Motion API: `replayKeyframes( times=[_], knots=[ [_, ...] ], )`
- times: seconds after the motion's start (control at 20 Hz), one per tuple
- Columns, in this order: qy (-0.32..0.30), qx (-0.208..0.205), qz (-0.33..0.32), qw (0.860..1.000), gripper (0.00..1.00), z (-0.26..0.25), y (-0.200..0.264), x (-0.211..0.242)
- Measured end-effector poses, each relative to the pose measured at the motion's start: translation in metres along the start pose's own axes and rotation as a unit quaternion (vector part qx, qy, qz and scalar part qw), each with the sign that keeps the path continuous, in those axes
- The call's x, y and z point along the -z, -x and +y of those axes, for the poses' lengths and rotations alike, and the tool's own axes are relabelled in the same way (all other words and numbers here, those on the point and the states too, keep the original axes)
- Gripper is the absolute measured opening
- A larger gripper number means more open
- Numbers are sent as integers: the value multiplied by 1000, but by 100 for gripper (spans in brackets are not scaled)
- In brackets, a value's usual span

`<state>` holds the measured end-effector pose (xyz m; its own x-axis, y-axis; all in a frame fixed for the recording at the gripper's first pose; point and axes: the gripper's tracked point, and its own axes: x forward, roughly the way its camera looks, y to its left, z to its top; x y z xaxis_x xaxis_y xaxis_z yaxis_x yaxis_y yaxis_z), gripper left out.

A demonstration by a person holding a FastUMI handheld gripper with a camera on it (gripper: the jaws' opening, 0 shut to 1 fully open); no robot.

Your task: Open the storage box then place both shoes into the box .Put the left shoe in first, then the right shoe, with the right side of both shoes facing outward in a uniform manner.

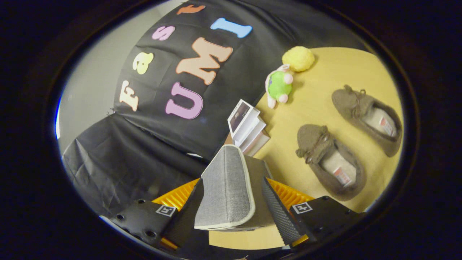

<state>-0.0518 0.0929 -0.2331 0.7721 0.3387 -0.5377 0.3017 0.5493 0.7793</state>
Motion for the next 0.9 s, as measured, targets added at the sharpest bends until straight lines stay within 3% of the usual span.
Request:
replayKeyframes(
  times=[0.15,0.7,0.9],
  knots=[
    [-57,-2,17,998,100,-7,-8,16],
    [-143,4,73,987,98,-30,-30,63],
    [-151,-4,77,985,73,-25,-28,63]
  ],
)
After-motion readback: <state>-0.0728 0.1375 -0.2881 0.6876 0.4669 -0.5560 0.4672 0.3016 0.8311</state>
